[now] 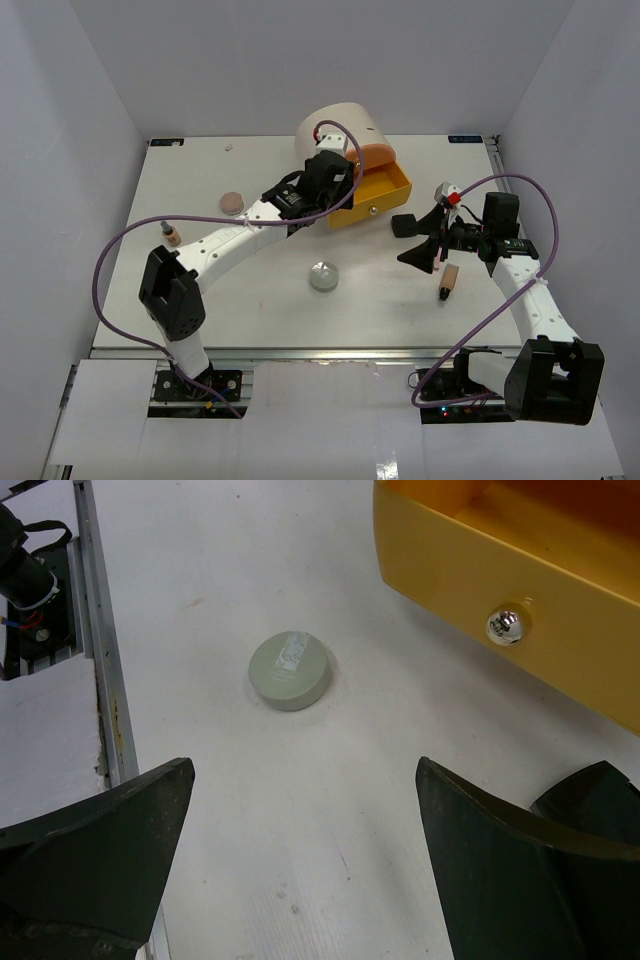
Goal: Organize the makeup
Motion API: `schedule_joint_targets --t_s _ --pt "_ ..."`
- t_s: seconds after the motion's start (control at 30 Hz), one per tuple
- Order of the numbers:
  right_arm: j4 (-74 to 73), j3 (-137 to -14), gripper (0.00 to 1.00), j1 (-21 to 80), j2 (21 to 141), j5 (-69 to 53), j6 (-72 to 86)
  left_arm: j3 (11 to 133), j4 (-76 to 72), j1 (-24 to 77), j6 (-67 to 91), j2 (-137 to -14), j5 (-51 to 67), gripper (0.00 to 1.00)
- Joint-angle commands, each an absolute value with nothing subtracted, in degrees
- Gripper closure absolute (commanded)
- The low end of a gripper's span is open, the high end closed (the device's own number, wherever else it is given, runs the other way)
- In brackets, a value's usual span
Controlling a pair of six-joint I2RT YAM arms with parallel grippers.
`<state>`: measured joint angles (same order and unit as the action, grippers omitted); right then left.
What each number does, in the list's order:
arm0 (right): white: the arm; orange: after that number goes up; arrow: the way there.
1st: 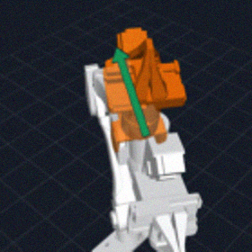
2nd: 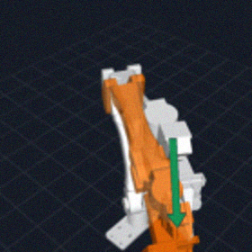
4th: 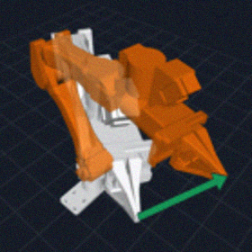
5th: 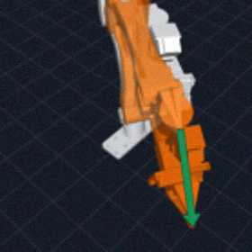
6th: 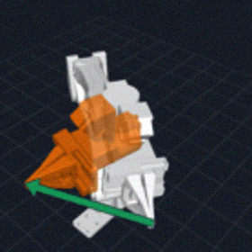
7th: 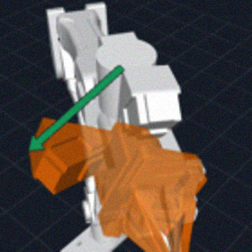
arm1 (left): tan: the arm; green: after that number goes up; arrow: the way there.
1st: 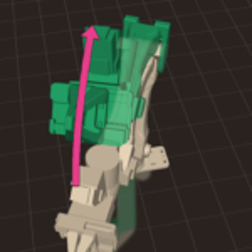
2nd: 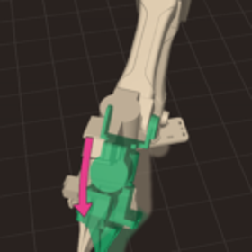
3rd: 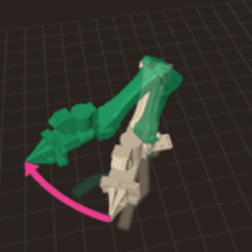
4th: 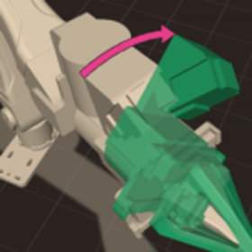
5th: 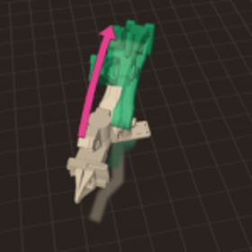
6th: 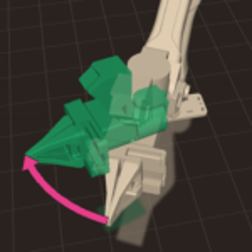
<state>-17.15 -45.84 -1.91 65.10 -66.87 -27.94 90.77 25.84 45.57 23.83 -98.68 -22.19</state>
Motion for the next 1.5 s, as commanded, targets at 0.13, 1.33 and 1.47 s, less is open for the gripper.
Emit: schedule_joint_targets --t_s 0.13,1.33,1.47 --pt "-17.58 -45.26 0.02 -2.46 65.3 -68.91 -29.09 98.43 26.21 46.49 19.55 -103.78 -30.13 0.51" --pt "-18.68 -49.29 0.1 -1.23 76.87 -8.25 -6.18 42.77 11.12 44.91 13.18 -47.54 -19.23 0.02" --pt "-18.3 -49.5 0.1 -0.19 77.84 -6.02 -4.99 42.52 12.32 44.91 13.92 -45.57 -19.41 0.02"
